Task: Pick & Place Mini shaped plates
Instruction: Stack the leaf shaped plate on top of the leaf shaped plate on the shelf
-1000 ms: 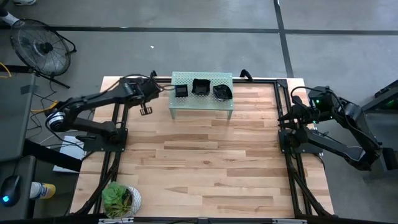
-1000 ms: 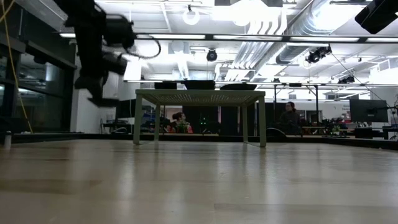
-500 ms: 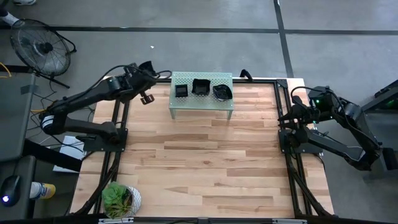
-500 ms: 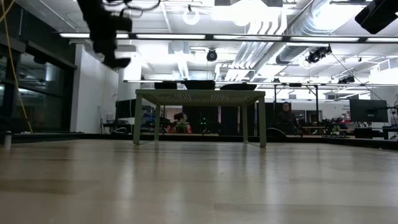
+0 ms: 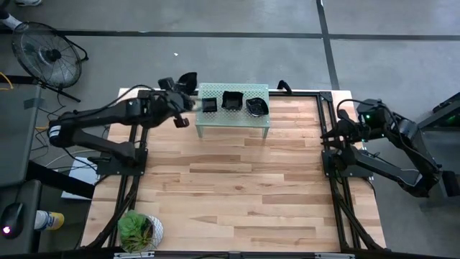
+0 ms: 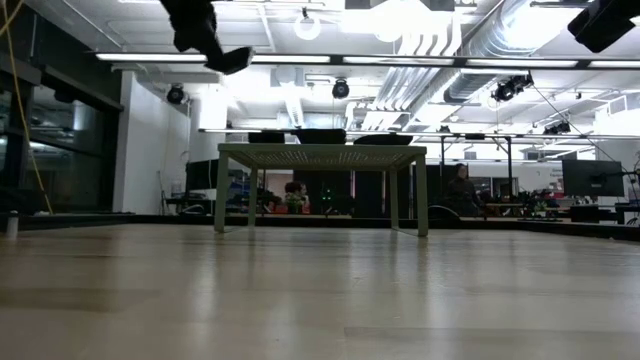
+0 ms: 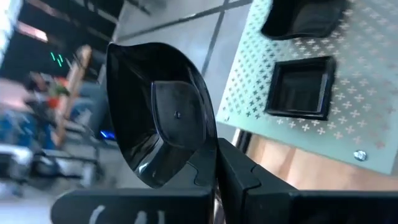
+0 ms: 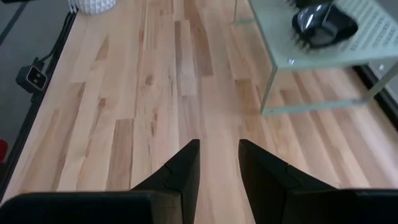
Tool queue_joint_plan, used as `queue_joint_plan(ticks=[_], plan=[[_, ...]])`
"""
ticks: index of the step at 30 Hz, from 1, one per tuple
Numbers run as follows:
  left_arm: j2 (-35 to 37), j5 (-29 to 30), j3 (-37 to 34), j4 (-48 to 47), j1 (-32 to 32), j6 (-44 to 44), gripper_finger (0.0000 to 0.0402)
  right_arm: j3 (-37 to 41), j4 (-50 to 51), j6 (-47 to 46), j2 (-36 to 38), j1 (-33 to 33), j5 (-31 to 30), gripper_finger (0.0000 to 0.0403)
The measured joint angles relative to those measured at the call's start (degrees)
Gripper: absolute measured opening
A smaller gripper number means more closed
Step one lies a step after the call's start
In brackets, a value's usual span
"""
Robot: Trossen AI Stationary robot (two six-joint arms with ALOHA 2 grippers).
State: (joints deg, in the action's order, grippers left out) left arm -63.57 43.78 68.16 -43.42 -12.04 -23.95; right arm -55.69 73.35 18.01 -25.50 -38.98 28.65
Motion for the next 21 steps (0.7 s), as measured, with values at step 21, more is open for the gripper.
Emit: queue_joint_plan(ticks=[21], plan=[[-12.5, 21.3, 0.0, 18.6, 17.9, -27.6, 0.0, 0.0, -5.3, 7.0, 0.0, 0.0, -2.0, 0.0106]])
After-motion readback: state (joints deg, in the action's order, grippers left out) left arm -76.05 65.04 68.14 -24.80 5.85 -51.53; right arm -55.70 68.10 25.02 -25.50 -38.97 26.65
